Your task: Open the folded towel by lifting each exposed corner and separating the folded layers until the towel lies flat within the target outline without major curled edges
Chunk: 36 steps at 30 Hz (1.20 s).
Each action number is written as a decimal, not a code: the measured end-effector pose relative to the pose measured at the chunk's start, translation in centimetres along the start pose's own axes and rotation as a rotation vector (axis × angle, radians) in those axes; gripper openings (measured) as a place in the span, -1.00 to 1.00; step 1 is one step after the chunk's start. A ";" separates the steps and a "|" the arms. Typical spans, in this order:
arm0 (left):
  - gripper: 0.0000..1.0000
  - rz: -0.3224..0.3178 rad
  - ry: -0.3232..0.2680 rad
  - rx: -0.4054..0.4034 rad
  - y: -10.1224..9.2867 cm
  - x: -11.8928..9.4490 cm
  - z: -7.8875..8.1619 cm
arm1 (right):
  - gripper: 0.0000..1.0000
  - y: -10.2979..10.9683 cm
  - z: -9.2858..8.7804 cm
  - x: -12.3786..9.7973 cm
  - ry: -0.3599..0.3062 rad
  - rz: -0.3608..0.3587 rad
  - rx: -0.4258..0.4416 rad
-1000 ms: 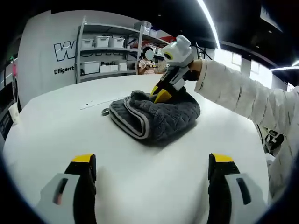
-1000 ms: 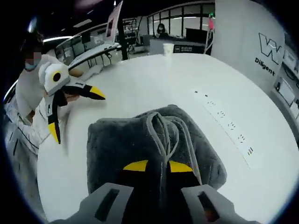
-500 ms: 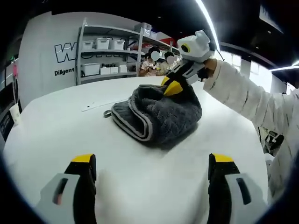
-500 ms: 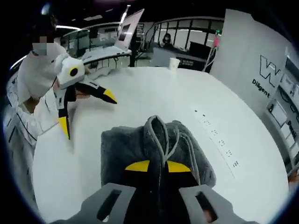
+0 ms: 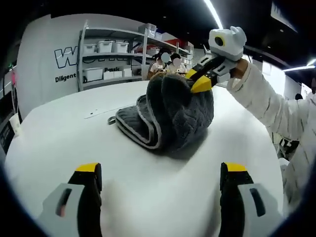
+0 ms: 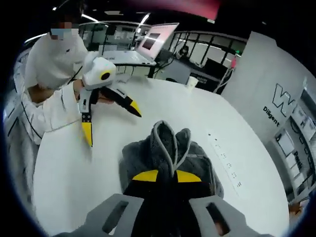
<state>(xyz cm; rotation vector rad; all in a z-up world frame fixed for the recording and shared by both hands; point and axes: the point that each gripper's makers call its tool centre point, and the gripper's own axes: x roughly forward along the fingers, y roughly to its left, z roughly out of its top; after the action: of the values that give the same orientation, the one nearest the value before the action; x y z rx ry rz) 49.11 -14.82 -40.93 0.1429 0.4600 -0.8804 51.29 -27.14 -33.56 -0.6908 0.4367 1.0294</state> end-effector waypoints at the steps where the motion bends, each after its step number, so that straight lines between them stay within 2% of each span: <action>1: 0.98 -0.001 0.003 0.004 0.0 0.0 0.0 | -0.92 0.2 0.0 -0.1 0.000 -0.001 -0.006; 10: 0.98 -0.007 0.009 0.014 -0.1 0.0 -0.1 | -0.93 2.5 0.2 -1.3 -0.005 -0.018 -0.063; 17: 0.98 -0.020 -0.012 0.010 -0.3 -0.5 0.2 | -0.93 4.6 0.1 -1.7 -0.006 -0.018 -0.089; 22: 0.98 -0.012 0.002 0.020 -0.2 -0.7 -0.2 | -0.93 6.1 0.0 -2.1 -0.008 -0.027 -0.120; 32: 0.97 -0.005 0.009 0.022 0.4 -1.5 -0.9 | -0.93 8.6 -1.3 -2.5 0.004 -0.006 -0.133; 36: 0.97 -0.002 0.019 0.031 0.3 -1.6 -1.0 | -0.92 10.0 -2.2 -2.3 0.028 0.017 -0.164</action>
<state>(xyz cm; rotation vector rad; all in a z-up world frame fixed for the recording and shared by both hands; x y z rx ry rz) 48.16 -13.20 -41.17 0.1794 0.4640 -0.8895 41.31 -26.75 -36.78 -0.8498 0.3860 1.0804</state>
